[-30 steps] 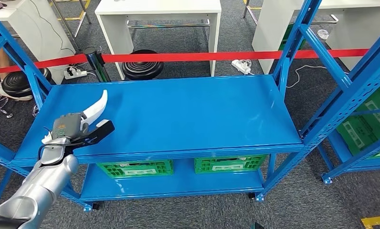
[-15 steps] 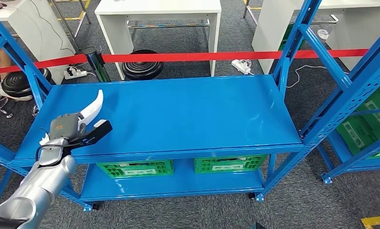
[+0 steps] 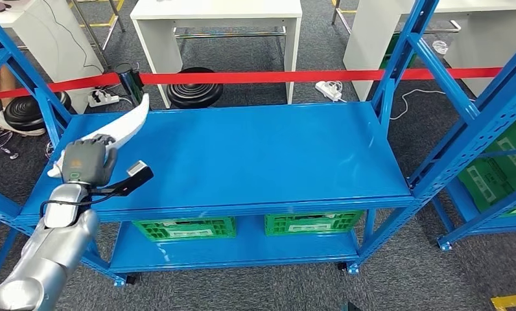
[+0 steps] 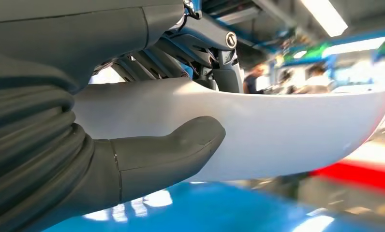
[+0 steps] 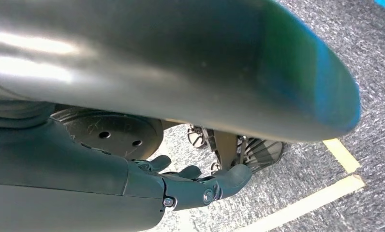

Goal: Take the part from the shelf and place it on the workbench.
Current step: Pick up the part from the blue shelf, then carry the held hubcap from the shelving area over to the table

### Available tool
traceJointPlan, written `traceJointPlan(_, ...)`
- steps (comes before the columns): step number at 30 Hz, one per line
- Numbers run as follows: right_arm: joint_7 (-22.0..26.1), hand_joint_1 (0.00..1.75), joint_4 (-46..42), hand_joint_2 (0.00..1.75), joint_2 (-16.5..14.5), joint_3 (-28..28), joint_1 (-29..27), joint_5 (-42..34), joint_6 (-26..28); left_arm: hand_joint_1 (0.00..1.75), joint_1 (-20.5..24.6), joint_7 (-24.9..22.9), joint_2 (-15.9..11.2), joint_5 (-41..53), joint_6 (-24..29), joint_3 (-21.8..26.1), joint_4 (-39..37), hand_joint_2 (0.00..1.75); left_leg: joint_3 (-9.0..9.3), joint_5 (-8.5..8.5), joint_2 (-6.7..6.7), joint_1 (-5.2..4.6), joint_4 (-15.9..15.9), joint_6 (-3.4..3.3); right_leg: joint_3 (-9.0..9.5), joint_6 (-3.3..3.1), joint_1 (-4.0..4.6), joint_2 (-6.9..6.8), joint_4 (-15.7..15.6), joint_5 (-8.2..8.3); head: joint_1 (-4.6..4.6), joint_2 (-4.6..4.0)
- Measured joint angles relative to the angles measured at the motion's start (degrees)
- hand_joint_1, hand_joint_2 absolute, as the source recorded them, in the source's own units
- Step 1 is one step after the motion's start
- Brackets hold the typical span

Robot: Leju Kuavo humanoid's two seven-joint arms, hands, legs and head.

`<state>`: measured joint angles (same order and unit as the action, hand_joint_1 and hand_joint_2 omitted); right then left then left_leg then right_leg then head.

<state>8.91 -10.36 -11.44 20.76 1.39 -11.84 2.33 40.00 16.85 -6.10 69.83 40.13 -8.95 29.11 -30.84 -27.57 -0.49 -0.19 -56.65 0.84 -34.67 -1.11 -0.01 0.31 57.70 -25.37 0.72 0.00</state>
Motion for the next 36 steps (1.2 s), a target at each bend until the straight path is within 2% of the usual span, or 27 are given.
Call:
traceJointPlan(3,-0.57,0.0,0.0,0.0,0.02,0.0,0.14,0.01,-0.1,1.75,-0.39,8.9,3.28,-2.76,0.02,5.46,3.65,1.75,0.01,-0.01,0.01,0.0,0.0,-0.01,0.03,0.02,-0.05,0.01,0.0,0.01,0.0,0.0)
traceJointPlan(6,-1.61,0.0,0.0,0.0,0.04,0.0,0.13,0.52,-0.15,1.75,-2.48,17.32,7.53,-2.14,0.02,11.54,10.65,1.75,0.03,-0.04,0.11,-0.03,-0.01,-0.05,0.02,0.03,-0.09,0.11,-0.01,0.02,0.0,0.0)
traceJointPlan(9,-2.14,0.0,0.0,0.0,0.07,0.0,0.18,1.16,-0.41,1.75,-4.94,22.12,10.69,-9.52,0.02,14.89,16.98,1.75,0.05,-0.1,0.15,-0.04,-0.01,-0.07,0.02,0.04,-0.1,0.16,-0.02,0.01,0.0,0.0)
traceJointPlan(12,-2.26,0.0,0.0,0.0,0.19,-0.02,0.19,1.63,-0.6,1.75,-7.63,22.94,11.51,-21.66,0.02,13.15,22.13,1.75,0.07,-0.15,0.19,-0.04,-0.01,-0.09,0.02,0.04,-0.05,0.18,-0.04,0.0,-0.01,0.0)
traceJointPlan(18,-2.23,0.0,0.0,0.0,0.46,-0.02,0.39,1.77,-0.66,1.75,-10.84,23.32,11.42,-29.65,-0.52,8.34,29.01,1.75,0.0,-0.22,0.13,-0.11,-0.15,-0.2,0.07,0.11,-0.05,0.07,-0.08,0.02,-0.01,0.0)
traceJointPlan(21,-2.33,0.0,0.0,0.0,0.61,-0.02,0.33,1.73,-0.62,1.75,-12.82,23.31,10.19,-38.93,-2.11,2.75,34.81,1.75,-0.08,-0.38,0.21,-0.2,-0.43,-0.47,0.08,0.31,-0.12,0.13,-0.1,0.04,-0.03,0.0)
traceJointPlan(25,-2.7,0.0,0.0,0.0,0.75,-0.02,0.5,1.59,-0.45,1.75,-15.33,23.37,9.34,-41.93,-5.07,-2.75,42.35,1.75,-0.03,-0.03,0.24,-0.05,-0.16,-1.05,0.22,0.93,-0.2,0.01,-0.17,0.09,-0.01,0.0)
traceJointPlan(26,-2.73,0.0,0.0,0.0,0.8,-0.02,0.53,1.56,-0.38,1.75,-15.72,23.37,9.24,-42.1,-5.41,-3.53,43.74,1.75,0.08,0.29,0.32,0.15,0.13,-1.29,0.03,1.14,-0.17,0.01,0.39,-0.46,0.02,0.0)
traceJointPlan(27,-2.74,0.0,0.0,0.0,0.85,-0.02,0.53,1.54,-0.33,1.75,-15.98,23.36,9.17,-42.22,-5.58,-4.17,44.9,1.75,0.16,0.61,0.41,0.38,0.4,-1.51,-0.6,1.36,-0.15,0.0,1.98,-1.69,0.08,0.0)
traceJointPlan(28,-2.74,0.0,0.0,0.0,0.91,-0.02,0.52,1.53,-0.29,1.75,-16.2,23.36,9.11,-42.42,-5.7,-4.66,45.83,1.75,0.16,0.79,0.52,0.54,0.55,-1.64,-1.74,1.57,-0.23,-0.02,4.74,-3.56,0.14,0.0)
traceJointPlan(30,-2.75,0.0,0.0,0.0,0.97,-0.02,0.49,1.52,-0.26,1.75,-16.76,23.35,8.94,-43.05,-6.02,-5.37,47.18,1.75,-0.08,0.85,0.65,0.59,0.46,-1.74,-4.91,2.03,-0.51,-0.03,12.21,-7.39,0.23,0.0)
traceJointPlan(31,-2.78,0.0,0.0,0.0,1.02,-0.02,0.48,1.52,-0.26,1.75,-17.11,23.35,8.8,-43.5,-6.19,-5.72,47.67,1.75,-0.19,0.85,0.71,0.64,0.36,-1.72,-5.97,2.31,-0.73,-0.04,14.84,-8.12,0.23,0.0)
traceJointPlan(32,-2.8,0.0,0.0,0.0,1.06,-0.02,0.48,1.54,-0.25,1.75,-17.4,23.35,8.62,-43.84,-6.28,-6.07,48.11,1.75,-0.32,0.84,0.74,0.72,0.2,-1.65,-6.16,2.55,-0.95,-0.06,15.59,-7.78,0.23,0.0)
traceJointPlan(33,-2.83,0.0,0.0,0.0,1.11,-0.01,0.48,1.56,-0.25,1.75,-17.61,23.35,8.38,-44.1,-6.3,-6.42,48.51,1.75,-0.47,0.78,0.74,0.86,-0.04,-1.49,-5.25,2.8,-1.21,-0.08,14.1,-6.45,0.23,0.0)
traceJointPlan(34,-2.86,0.0,0.0,0.0,1.16,-0.01,0.5,1.6,-0.25,1.75,-17.74,23.35,8.15,-44.3,-6.26,-6.71,48.9,1.75,-0.62,0.66,0.73,1.06,-0.36,-1.21,-3.39,3.05,-1.48,-0.15,10.76,-4.6,0.23,0.0)
traceJointPlan(35,-2.88,0.0,0.0,0.0,1.19,-0.01,0.53,1.67,-0.26,1.75,-17.79,23.35,7.95,-44.48,-6.21,-6.9,49.24,1.75,-0.82,0.5,0.7,1.21,-0.73,-0.81,-1.3,3.24,-1.65,-0.19,6.98,-3.46,0.25,0.0)
traceJointPlan(36,-2.94,0.0,0.0,0.0,1.2,0.0,0.55,1.75,-0.27,1.75,-17.82,23.34,7.75,-44.68,-6.15,-7.04,49.51,1.75,-1.05,0.35,0.62,1.3,-1.11,-0.32,0.25,3.11,-1.64,-0.06,4.18,-2.46,0.28,0.0)
